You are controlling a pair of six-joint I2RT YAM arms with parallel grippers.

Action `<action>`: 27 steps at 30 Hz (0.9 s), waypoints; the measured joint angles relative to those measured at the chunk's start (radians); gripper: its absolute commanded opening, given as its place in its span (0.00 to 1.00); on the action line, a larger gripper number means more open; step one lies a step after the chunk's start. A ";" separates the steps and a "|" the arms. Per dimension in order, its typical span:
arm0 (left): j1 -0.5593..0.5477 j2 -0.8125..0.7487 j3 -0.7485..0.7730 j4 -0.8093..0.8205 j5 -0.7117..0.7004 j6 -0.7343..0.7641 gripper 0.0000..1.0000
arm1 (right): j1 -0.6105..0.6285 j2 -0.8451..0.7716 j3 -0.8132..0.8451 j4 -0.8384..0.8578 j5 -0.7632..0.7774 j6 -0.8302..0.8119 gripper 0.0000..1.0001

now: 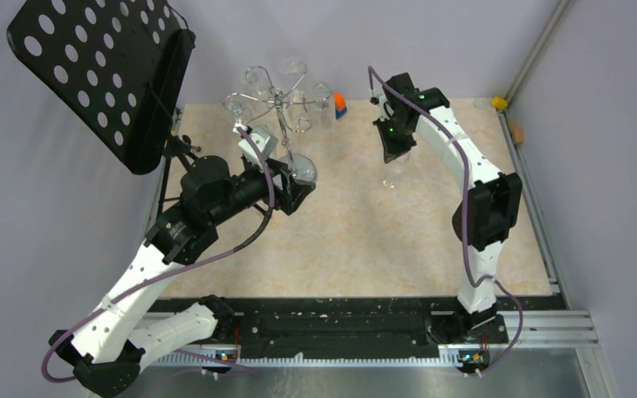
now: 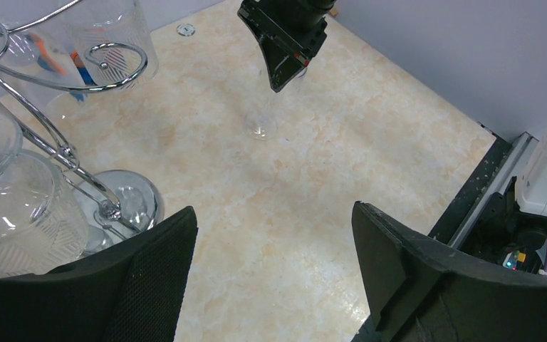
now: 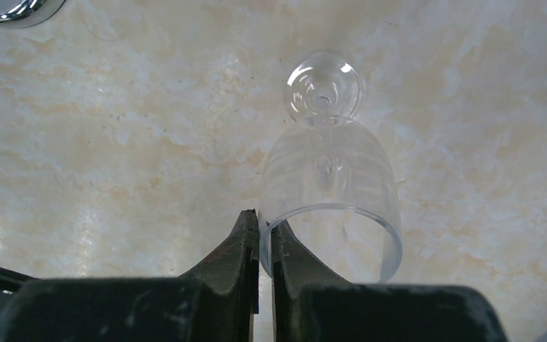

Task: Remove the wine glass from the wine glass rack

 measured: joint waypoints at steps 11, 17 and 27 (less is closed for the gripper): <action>0.000 -0.004 0.000 0.000 -0.015 0.001 0.84 | -0.011 0.024 0.059 0.001 0.010 -0.006 0.46; 0.000 0.003 0.013 0.000 -0.035 0.001 0.84 | -0.012 0.024 0.169 0.001 0.014 0.000 0.50; 0.000 0.051 0.124 0.034 -0.117 -0.018 0.82 | -0.014 -0.077 0.157 0.116 -0.006 0.116 0.51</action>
